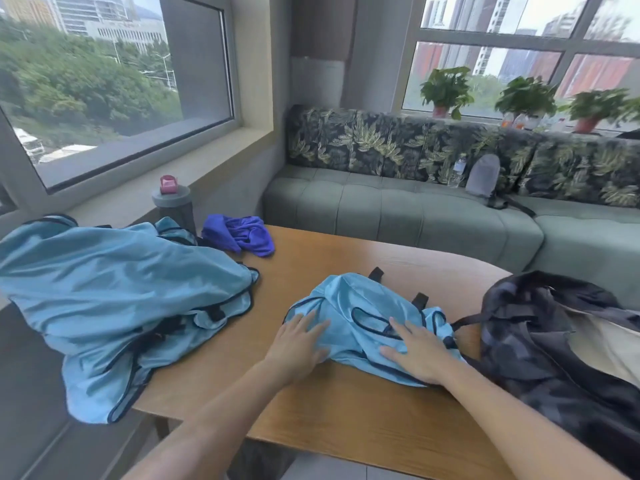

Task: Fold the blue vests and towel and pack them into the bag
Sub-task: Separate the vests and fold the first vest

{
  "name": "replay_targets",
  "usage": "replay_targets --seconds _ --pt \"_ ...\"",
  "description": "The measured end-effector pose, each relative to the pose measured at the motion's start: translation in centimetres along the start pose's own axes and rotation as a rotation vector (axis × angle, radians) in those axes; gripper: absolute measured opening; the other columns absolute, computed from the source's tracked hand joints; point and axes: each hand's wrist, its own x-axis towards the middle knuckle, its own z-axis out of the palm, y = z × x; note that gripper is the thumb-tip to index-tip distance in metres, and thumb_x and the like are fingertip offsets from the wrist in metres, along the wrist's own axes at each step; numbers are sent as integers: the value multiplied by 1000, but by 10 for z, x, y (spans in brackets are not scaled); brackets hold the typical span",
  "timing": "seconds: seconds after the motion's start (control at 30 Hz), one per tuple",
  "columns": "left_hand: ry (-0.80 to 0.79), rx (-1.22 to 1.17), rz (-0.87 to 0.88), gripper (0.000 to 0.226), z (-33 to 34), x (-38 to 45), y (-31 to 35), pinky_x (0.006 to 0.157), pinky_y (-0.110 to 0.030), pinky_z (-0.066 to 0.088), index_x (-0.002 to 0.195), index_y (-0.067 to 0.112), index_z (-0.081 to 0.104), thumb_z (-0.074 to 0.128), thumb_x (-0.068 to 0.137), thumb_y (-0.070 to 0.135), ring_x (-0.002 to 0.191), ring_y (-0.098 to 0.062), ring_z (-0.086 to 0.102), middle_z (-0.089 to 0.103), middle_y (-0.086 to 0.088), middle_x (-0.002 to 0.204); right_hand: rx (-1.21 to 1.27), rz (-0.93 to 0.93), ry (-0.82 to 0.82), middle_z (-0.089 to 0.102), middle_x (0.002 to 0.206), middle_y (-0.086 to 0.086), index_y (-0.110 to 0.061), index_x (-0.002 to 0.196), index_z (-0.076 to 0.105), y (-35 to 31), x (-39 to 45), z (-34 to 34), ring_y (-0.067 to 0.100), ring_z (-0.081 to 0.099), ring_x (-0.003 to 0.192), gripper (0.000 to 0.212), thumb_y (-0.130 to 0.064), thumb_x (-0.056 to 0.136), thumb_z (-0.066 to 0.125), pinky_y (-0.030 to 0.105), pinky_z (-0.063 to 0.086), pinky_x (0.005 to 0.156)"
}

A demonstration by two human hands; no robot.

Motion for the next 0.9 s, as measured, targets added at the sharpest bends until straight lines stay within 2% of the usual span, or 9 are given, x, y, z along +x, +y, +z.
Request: replay_targets --seconds 0.1,0.17,0.27,0.4,0.5,0.6,0.73,0.83,0.9 --pt "76 -2 -47 57 36 -10 6 127 -40 2 161 44 12 18 107 59 158 -20 -6 0 8 171 -59 28 48 -28 165 -3 -41 155 -22 3 -3 37 27 -28 151 104 -90 65 -11 48 -10 125" --pt "166 -29 -42 56 40 -13 6 128 -37 3 160 44 19 18 106 60 158 -17 -2 5 12 170 -78 13 123 -32 163 -3 -39 154 -25 4 1 49 25 -32 150 94 -85 73 -14 47 -12 124" --pt "245 -128 -28 50 41 -8 -2 126 -36 14 150 40 42 31 105 59 155 -14 14 28 15 163 -114 -17 148 -31 164 -1 -37 156 -23 7 9 49 25 -31 150 80 -78 90 -3 46 -14 124" --pt "334 -165 -7 37 47 -6 -7 115 -43 38 126 26 57 47 101 51 140 -17 41 52 11 141 -121 -59 189 -28 165 0 -35 158 -18 12 17 52 24 -29 151 74 -71 96 1 46 -12 125" --pt "378 -155 -7 22 49 -7 -4 111 -40 42 119 20 60 59 101 33 133 -18 45 56 8 136 -98 -98 190 -26 166 0 -34 159 -16 15 20 55 24 -26 152 71 -66 99 2 46 -10 125" --pt "409 -131 -15 18 49 -7 -4 109 -35 40 115 16 62 61 100 27 128 -21 49 59 4 132 -68 -137 175 -26 166 -2 -33 160 -13 17 22 54 22 -26 152 68 -62 102 4 45 -10 125" --pt "429 -120 7 24 52 -5 -4 107 -36 39 105 13 63 48 103 32 124 -26 50 61 1 127 44 -193 170 -16 168 -9 -35 162 2 23 25 52 14 -23 153 60 -55 106 8 38 -12 125" --pt "405 -152 -9 31 51 -6 -2 107 -37 39 102 14 62 40 104 36 125 -24 49 60 2 128 284 -205 178 0 169 -13 -34 160 21 25 25 45 6 -12 154 53 -49 109 17 30 -10 124" --pt "388 -147 -12 32 49 -7 -1 105 -40 41 100 16 61 37 104 38 123 -23 49 59 4 127 501 -179 174 14 167 -13 -26 159 26 26 23 37 5 -1 154 51 -42 110 27 27 -4 123"
